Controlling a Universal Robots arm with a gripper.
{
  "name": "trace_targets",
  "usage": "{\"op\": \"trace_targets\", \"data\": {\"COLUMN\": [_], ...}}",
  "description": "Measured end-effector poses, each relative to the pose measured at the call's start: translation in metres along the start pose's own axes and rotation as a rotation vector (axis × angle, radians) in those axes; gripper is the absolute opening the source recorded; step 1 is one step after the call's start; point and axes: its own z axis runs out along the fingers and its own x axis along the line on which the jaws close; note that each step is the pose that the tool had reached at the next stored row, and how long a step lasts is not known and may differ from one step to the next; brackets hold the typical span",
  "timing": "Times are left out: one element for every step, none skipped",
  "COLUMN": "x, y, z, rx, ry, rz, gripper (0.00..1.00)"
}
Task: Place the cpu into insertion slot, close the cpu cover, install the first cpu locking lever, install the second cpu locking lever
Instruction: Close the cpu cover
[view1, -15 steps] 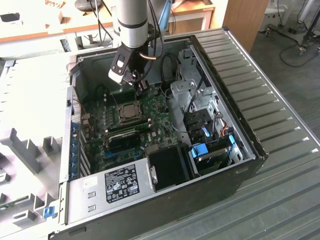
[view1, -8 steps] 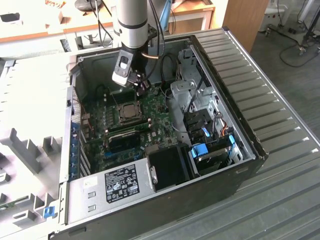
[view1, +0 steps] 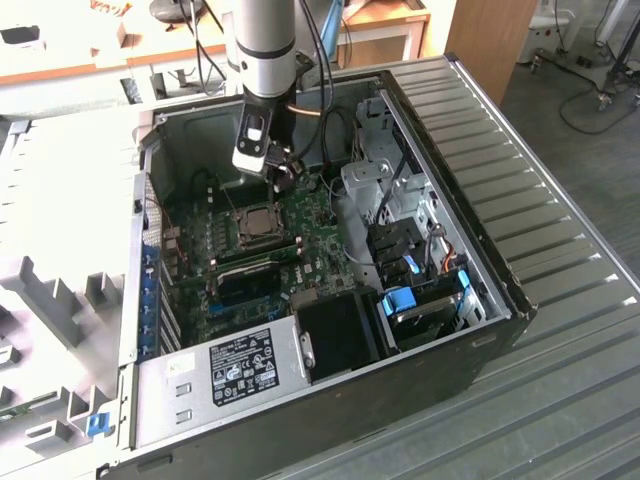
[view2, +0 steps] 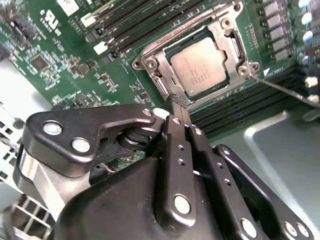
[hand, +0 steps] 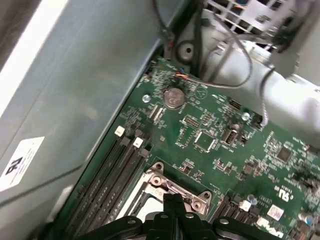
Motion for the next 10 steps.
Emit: {"op": "trace_targets", "data": {"x": [0.0000, 0.0000, 0.0000, 0.0000, 0.0000, 0.0000, 0.0000, 0.0000, 0.0000, 0.0000], "y": [0.0000, 0.0000, -0.0001, -0.0001, -0.0001, -0.0001, -0.0001, -0.0001, -0.0001, -0.0001], "z": [0.0001, 0.0002, 0.0003, 0.0003, 0.0004, 0.0005, 0.0006, 0.0007, 0.0008, 0.0009], "rx": [0.0007, 0.0015, 0.0024, 0.0032, 0.0040, 0.0048, 0.0056, 0.0063, 0.0071, 0.0078], "ry": [0.0003, 0.0005, 0.0007, 0.0009, 0.0012, 0.0014, 0.0016, 0.0019, 0.0022, 0.0025], "rz": [-0.018, -0.036, -0.055, -0.073, -0.091, -0.109, -0.127, -0.145, -0.164, -0.182], "gripper": [0.11, 0.11, 0.11, 0.11, 0.11, 0.11, 0.11, 0.11, 0.11, 0.11]}}
